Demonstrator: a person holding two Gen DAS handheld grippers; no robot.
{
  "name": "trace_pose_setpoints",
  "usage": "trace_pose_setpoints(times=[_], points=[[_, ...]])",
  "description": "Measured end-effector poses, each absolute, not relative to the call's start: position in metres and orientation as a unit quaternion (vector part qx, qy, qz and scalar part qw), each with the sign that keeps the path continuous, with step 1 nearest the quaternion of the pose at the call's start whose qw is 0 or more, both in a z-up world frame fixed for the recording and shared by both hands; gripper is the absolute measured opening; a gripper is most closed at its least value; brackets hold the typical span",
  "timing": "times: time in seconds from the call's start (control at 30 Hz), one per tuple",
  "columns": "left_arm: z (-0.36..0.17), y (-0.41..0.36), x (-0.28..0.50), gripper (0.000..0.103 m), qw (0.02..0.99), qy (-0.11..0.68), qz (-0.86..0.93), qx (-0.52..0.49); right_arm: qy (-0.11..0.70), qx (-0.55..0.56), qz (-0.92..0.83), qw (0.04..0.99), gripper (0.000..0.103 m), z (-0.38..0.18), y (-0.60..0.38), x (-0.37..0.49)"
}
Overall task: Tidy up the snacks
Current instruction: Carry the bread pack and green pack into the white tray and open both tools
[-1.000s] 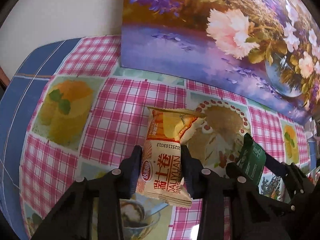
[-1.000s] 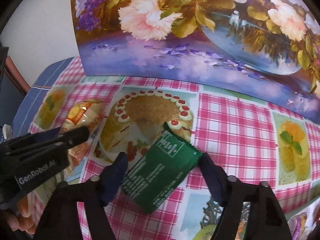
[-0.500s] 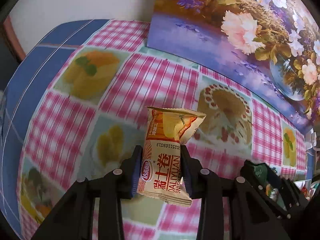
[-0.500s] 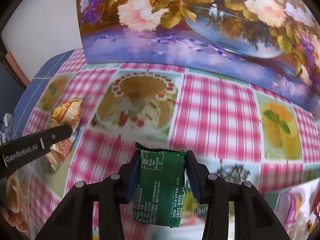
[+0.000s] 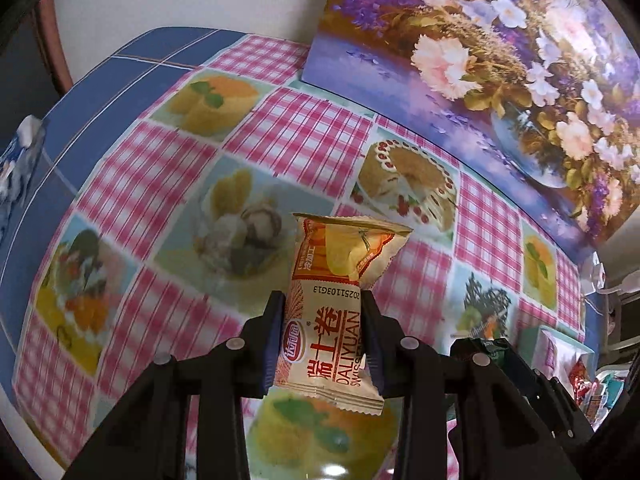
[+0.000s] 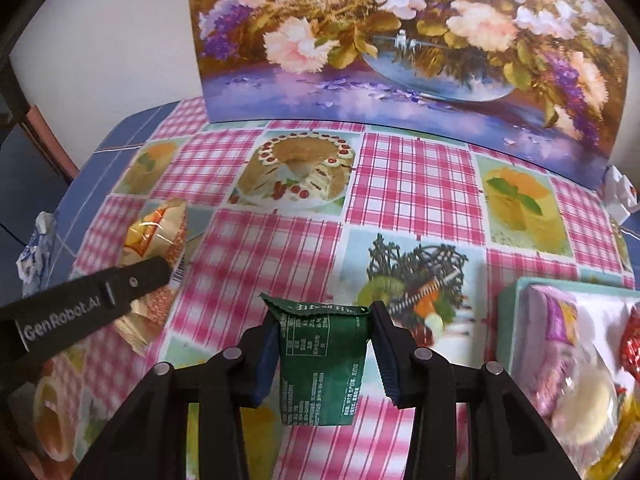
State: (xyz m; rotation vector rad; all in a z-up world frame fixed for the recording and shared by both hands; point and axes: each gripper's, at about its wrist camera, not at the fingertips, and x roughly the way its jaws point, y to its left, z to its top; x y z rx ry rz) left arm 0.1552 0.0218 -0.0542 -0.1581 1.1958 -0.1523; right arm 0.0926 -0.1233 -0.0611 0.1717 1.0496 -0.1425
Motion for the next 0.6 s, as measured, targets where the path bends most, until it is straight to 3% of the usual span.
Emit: trace_pose_setpoints(times=[0.6], points=[[-0.023,0.018,0.067,0.038,0.844,0.525,-0.06,-0.085,0.466,0.09,-0.081,0.876,0.045,-0.016,-0.125,0.016]])
